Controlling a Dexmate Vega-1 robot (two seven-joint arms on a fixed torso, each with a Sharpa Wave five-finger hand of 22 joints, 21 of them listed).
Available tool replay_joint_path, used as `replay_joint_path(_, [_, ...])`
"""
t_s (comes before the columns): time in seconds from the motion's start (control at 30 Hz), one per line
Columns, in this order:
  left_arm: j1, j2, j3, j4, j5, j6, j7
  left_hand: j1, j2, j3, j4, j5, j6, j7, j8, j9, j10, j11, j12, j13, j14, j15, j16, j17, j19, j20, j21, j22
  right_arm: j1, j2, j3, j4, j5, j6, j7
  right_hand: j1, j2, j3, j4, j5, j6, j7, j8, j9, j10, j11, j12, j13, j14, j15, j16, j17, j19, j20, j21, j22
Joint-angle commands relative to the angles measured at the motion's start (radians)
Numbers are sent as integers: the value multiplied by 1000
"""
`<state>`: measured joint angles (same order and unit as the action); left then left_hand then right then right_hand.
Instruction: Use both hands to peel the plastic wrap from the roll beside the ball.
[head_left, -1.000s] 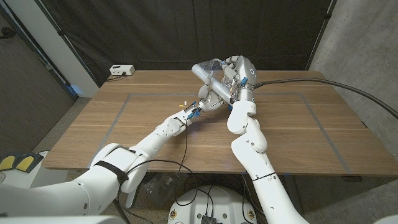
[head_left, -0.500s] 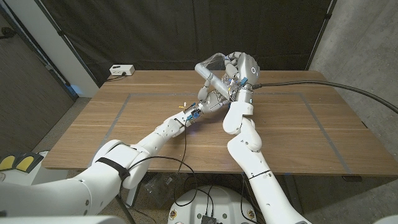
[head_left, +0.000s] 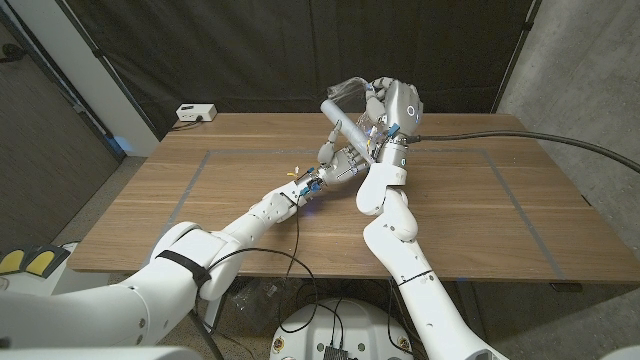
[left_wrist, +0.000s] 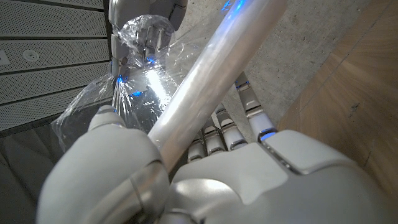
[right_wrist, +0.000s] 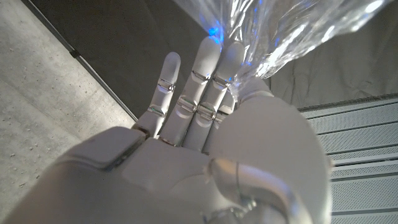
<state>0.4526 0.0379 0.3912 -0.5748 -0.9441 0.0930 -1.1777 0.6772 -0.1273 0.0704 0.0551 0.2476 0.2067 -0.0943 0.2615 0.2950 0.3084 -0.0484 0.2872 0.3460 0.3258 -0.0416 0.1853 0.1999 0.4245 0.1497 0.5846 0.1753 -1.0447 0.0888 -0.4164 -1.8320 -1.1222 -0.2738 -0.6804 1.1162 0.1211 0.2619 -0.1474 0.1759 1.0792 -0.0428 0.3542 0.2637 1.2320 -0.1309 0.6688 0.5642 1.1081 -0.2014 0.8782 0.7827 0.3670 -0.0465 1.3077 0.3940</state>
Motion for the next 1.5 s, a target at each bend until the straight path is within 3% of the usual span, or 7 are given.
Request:
replay_joint_path(0.03, [-12,-12,-9,41,13,-24,-28,4,-6,-6,0,7,-4,-2,-3,4,-5,-5,-6,2,-12,-14,10,1,-8,2,-6,5,5,-11,-11,6,-18,-7,-81,-4,6,-4,-1,2,8,-3,-2,3,7,-2,-6,2,3,-29,1,0,-6,-74,17,1])
replay_joint_path(0.53, [4,-7,-14,13,15,-27,-37,5,-9,-14,0,10,-2,-3,-1,4,-5,-10,-8,3,-13,-12,13,0,-17,2,-17,6,4,-14,-26,12,-36,-7,-169,-5,5,-7,-1,2,11,-3,-6,4,12,-3,-13,3,5,-29,-1,0,-13,-76,43,-6])
replay_joint_path(0.73, [-18,-18,-16,57,21,-62,-69,7,-11,-19,-1,13,-15,-7,-6,3,-9,-8,-11,4,-20,-12,12,-1,-28,4,-25,6,8,-21,-32,25,-45,-6,-194,-6,4,-8,-1,2,14,-4,-7,5,14,-5,-15,5,9,-29,-2,0,-14,-77,55,-12])
replay_joint_path(1.0, [-87,-55,-27,196,41,-148,-134,28,-31,-44,-16,30,-88,-11,-36,-3,-57,-6,-37,6,-70,1,4,-5,-76,22,-61,7,11,-26,-41,25,-66,-23,-213,-8,3,-10,-1,2,17,-5,-9,5,18,-6,-18,7,12,-29,-5,-1,-16,-79,68,-21])
replay_joint_path(1.17, [-101,-65,-40,217,49,-155,-138,34,-39,-57,-22,39,-100,-15,-41,-5,-77,-13,-47,5,-82,10,5,-6,-111,23,-82,8,8,-25,-46,17,-73,-36,-210,-10,2,-10,-1,2,19,-5,-10,8,20,-5,-19,9,17,-29,-3,2,-17,-80,76,-26])
replay_joint_path(1.5, [-105,-77,-64,225,61,-153,-130,47,-43,-79,-32,57,-118,-25,-48,-10,-128,12,-71,-2,-103,38,4,-8,-127,34,-99,9,7,-30,-60,-3,-101,-61,-211,-13,2,-11,0,2,20,-6,-13,8,25,-4,-23,8,17,-29,-6,2,-19,-81,87,-36])
